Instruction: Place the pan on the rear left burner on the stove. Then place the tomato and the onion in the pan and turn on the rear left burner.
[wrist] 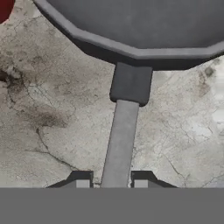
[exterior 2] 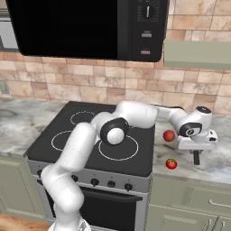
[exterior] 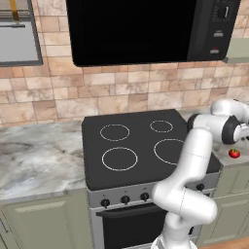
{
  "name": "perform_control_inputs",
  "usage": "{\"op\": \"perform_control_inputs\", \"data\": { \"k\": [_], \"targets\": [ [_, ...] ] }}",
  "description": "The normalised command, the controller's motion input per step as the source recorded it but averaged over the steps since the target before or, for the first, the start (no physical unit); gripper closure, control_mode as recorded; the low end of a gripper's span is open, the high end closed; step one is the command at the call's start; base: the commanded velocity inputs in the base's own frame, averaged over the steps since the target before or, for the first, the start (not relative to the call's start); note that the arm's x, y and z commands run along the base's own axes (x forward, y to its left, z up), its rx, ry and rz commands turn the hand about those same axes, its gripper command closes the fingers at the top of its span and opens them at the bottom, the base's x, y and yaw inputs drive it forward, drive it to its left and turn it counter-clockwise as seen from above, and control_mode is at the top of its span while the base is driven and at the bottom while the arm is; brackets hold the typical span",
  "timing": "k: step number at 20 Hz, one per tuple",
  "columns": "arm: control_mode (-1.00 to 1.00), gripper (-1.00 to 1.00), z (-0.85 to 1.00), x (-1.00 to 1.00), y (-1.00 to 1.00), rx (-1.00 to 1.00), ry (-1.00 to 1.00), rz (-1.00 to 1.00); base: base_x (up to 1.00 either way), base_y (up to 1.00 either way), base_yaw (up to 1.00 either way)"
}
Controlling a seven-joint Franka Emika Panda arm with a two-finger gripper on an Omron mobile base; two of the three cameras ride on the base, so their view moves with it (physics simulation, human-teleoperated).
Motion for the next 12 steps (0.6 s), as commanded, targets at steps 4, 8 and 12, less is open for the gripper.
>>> {"op": "perform_control_inputs", "data": {
  "k": [4, 8, 12],
  "targets": [
    [-1.00, 1.00, 0.52, -0.36, 0.42, -0.07, -0.21, -0.03, 0.00, 0.00, 0.00],
    [-1.00, 1.00, 0.62, -0.26, 0.44, -0.12, -0.32, -0.04, 0.00, 0.00, 0.00],
    [-1.00, 1.00, 0.58, -0.18, 0.43, -0.15, -0.34, -0.05, 0.00, 0.00, 0.00]
  ]
}}
